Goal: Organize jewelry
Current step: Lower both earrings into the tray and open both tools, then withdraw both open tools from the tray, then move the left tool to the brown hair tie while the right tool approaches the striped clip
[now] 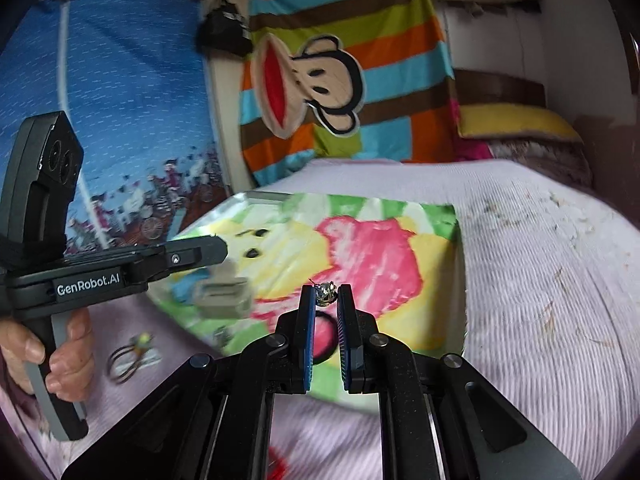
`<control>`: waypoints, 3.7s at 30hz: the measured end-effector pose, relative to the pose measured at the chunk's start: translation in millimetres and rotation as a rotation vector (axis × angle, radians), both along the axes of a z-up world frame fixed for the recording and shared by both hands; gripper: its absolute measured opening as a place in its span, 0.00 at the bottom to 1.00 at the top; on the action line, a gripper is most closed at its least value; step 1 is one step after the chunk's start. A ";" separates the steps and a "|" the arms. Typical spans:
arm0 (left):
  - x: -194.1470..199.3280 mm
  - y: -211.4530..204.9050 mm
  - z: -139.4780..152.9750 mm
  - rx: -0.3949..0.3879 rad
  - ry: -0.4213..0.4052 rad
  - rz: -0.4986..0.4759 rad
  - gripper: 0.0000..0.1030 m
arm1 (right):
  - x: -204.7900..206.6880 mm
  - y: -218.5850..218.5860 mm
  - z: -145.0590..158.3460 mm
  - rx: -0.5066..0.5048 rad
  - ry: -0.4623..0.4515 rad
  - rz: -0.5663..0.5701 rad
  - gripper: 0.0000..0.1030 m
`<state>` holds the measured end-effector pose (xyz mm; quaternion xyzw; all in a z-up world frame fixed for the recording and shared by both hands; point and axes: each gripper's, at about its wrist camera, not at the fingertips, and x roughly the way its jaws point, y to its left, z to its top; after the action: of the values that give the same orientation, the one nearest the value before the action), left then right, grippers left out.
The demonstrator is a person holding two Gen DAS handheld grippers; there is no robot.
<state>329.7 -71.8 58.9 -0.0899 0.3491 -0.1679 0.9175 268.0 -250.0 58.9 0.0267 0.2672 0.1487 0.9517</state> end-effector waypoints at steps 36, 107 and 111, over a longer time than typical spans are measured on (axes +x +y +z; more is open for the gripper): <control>-17.7 -12.6 -40.6 0.060 0.140 -0.031 0.35 | 28.7 -23.0 -47.4 -0.012 0.199 -0.052 0.23; -212.9 101.8 -61.1 0.164 -0.139 0.239 1.00 | -180.6 31.7 -40.1 -0.047 -0.168 -0.036 0.99; -206.8 97.9 -60.2 0.191 -0.122 0.230 1.00 | -169.1 31.4 -45.2 -0.040 -0.117 -0.028 0.99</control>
<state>122.9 26.1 -1.3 -0.0315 0.2942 -0.0328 0.9547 98.9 -218.6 13.7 0.0026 0.2136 0.1313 0.9681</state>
